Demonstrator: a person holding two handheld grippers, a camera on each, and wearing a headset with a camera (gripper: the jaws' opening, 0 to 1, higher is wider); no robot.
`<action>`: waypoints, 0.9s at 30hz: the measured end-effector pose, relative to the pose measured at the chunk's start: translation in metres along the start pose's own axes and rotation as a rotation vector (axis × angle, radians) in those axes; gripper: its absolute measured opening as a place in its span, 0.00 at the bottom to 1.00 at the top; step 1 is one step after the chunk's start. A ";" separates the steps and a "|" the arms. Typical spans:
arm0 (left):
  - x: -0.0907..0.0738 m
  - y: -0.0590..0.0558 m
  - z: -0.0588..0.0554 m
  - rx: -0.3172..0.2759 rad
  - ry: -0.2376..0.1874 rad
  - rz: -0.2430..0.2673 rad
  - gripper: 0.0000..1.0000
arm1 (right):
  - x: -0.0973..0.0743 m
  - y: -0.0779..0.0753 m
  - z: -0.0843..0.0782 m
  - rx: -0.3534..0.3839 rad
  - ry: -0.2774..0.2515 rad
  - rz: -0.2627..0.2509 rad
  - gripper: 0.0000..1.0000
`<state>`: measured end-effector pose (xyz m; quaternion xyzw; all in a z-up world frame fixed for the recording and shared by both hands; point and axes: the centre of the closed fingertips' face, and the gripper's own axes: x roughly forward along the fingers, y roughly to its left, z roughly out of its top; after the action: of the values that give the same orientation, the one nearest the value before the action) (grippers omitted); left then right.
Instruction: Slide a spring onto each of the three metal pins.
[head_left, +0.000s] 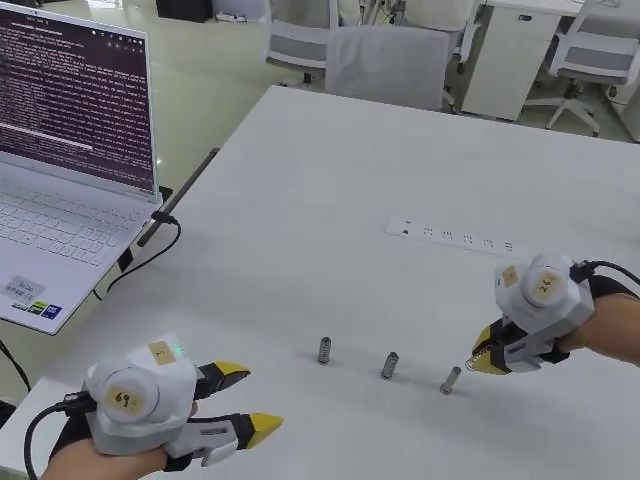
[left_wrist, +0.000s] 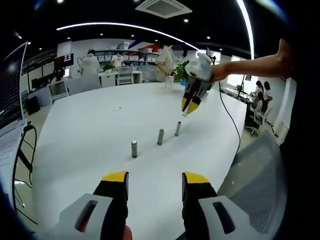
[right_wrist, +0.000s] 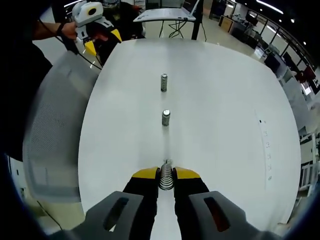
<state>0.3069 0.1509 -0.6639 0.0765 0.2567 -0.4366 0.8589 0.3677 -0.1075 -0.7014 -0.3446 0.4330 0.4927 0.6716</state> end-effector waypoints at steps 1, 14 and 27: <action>-0.001 0.001 -0.001 -0.005 0.000 0.003 0.37 | 0.001 0.000 0.000 0.000 0.001 0.001 0.09; -0.007 0.007 -0.005 -0.044 0.002 0.031 0.36 | 0.023 -0.006 0.002 -0.015 0.031 0.032 0.09; -0.005 0.008 -0.005 -0.057 0.000 0.030 0.36 | 0.023 -0.007 0.000 -0.050 0.079 0.039 0.09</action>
<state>0.3086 0.1610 -0.6666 0.0557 0.2679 -0.4160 0.8672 0.3778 -0.1010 -0.7223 -0.3719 0.4532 0.5027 0.6353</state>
